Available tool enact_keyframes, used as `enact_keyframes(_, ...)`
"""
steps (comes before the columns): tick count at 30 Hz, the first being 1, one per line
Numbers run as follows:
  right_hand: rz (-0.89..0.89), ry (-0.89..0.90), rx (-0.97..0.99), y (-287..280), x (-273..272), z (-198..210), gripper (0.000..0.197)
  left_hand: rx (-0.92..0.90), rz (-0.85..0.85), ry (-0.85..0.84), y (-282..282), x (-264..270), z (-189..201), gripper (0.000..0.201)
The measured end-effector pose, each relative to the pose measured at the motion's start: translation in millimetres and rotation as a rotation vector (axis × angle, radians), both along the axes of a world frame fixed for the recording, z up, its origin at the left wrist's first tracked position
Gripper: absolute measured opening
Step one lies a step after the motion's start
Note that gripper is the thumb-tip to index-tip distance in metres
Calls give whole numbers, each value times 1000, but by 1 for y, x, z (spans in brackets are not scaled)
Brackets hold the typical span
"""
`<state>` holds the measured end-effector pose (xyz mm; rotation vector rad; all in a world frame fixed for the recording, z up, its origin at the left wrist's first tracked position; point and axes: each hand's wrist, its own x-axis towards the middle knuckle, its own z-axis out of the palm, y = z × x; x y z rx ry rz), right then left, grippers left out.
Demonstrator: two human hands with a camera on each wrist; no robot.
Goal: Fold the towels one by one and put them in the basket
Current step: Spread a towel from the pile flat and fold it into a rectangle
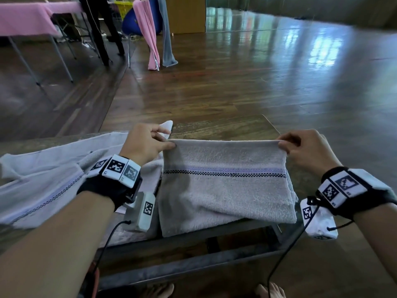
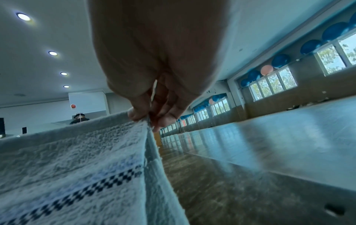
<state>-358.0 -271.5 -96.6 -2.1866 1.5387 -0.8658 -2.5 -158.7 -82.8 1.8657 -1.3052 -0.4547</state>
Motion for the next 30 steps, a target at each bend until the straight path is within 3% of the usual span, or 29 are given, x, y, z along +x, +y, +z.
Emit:
enact_keyframes(4, -4, 84, 5, 9, -7, 8, 8, 157, -76, -80, 7, -4, 15, 8)
enact_keyframes(8, -31, 66, 99, 13, -12, 15, 13, 185, -66, 44, 16, -19, 33, 11)
enact_keyframes(10, -33, -126, 47, 12, -9, 26, 15, 25, -3, 2, 19, -25, 48, 7)
enact_keyframes(13, 48, -502, -106, 13, -2, 55, 23, -366, 121, -139, 31, -31, 76, 6)
enact_keyframes(16, 211, -818, -310, 24, 2, 84, 22, -643, 126, -111, 43, -32, 98, 16)
enact_keyframes(18, 294, -905, -387, 33, 2, 87, 18, -748, 95, -93, 50, -31, 100, 21)
enact_keyframes(21, 257, -726, -369, 42, -4, 61, 19, -677, 42, -159, 59, -25, 77, 21)
enact_keyframes(24, 181, -240, -261, 43, -24, 24, 13, -341, -90, -257, 64, -14, 43, 10)
enact_keyframes(26, 272, 10, -58, 42, -35, 10, 10, -74, -246, -304, 69, -5, 25, 11)
enact_keyframes(30, 418, 265, 272, 39, -45, -1, 11, 353, -427, -178, 77, 2, 8, 10)
